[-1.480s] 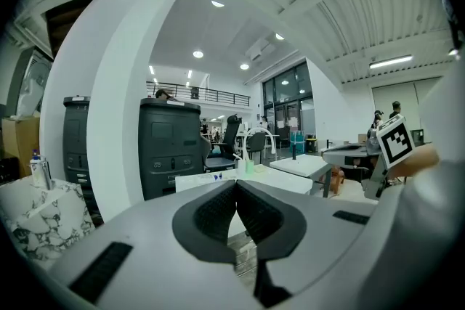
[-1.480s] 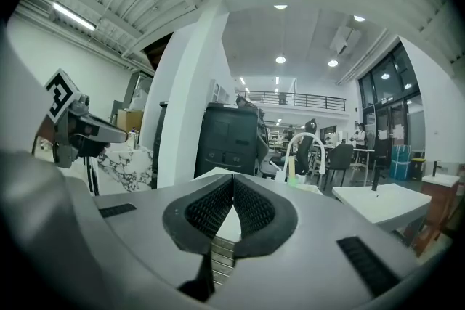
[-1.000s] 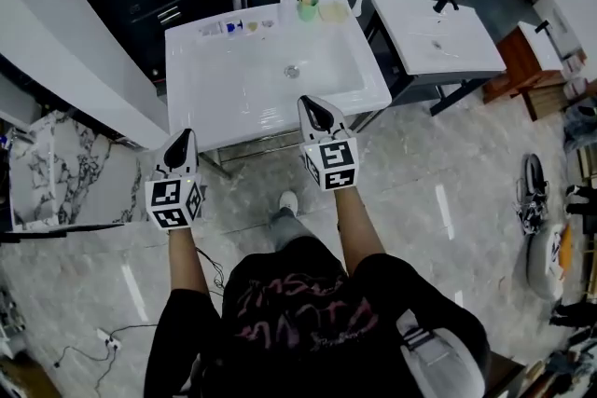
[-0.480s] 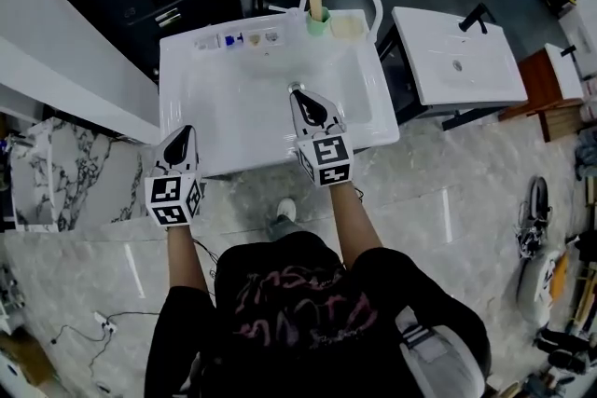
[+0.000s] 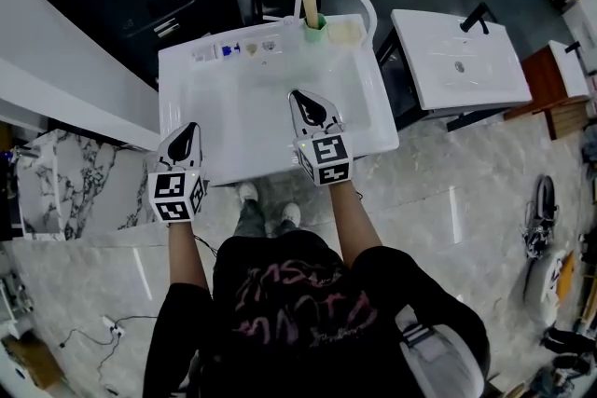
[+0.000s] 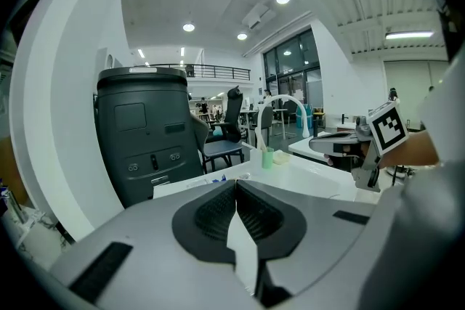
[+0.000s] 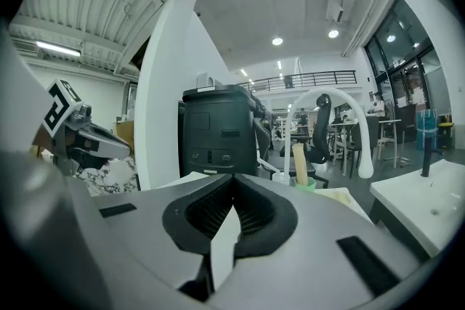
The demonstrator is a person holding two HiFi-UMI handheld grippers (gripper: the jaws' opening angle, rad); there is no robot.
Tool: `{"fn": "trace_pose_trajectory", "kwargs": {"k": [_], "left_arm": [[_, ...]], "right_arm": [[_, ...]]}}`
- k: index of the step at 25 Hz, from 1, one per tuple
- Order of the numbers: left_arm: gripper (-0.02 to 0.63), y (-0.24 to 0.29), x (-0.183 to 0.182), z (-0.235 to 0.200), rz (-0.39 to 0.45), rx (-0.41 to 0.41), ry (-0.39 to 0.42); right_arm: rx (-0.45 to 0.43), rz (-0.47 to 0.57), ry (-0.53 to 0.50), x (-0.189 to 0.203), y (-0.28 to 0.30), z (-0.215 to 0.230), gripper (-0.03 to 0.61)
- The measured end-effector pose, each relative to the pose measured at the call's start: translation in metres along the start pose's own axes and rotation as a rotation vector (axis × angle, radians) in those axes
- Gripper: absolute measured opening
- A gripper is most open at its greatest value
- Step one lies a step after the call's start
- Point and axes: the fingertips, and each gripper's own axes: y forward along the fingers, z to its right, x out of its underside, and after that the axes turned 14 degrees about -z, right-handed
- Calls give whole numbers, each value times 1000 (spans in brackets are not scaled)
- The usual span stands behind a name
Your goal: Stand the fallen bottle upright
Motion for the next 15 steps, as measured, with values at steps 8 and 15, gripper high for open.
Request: {"fn": "trace_pose_trajectory", "kwargs": {"k": [8, 15], "left_arm": [[17, 23, -18, -11, 21, 32, 27], [17, 61, -31, -36, 31, 71, 8]], "right_arm": [[16, 14, 29, -11, 17, 9, 13], [49, -8, 1, -22, 54, 13, 12]]}}
